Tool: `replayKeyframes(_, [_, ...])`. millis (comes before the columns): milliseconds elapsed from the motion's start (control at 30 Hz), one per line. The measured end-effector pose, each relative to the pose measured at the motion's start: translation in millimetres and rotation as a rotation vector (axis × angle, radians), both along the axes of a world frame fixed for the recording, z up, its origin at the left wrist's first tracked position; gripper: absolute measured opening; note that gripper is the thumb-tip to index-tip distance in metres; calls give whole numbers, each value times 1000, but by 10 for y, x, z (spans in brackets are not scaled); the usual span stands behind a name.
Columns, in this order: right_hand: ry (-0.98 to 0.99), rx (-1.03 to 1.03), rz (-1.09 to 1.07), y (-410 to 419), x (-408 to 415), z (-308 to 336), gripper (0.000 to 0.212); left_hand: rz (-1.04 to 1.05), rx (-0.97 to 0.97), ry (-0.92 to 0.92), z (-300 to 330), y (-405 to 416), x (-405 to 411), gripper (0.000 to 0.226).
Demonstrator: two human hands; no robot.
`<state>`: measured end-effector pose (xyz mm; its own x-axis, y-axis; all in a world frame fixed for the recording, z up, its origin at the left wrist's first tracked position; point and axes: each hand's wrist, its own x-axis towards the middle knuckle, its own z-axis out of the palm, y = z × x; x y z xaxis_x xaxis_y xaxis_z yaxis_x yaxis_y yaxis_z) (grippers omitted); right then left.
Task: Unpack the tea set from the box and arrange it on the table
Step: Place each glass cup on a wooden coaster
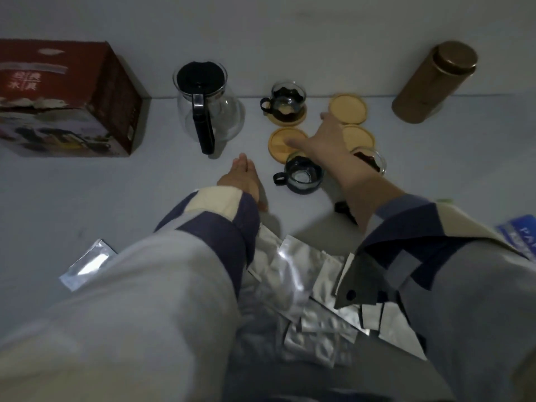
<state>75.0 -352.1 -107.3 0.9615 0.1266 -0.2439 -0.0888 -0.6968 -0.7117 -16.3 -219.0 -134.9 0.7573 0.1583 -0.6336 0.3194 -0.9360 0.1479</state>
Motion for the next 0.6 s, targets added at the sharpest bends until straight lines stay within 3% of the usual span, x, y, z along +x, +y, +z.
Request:
replayKeyframes(233, [5,9,-39,-161,-525,-351,110,-7,4,-18,-59,34,18,116])
replayKeyframes(600, [-5,97,-178,-19,-713,-490,94,-29,52,-8,-100,44,-22,119])
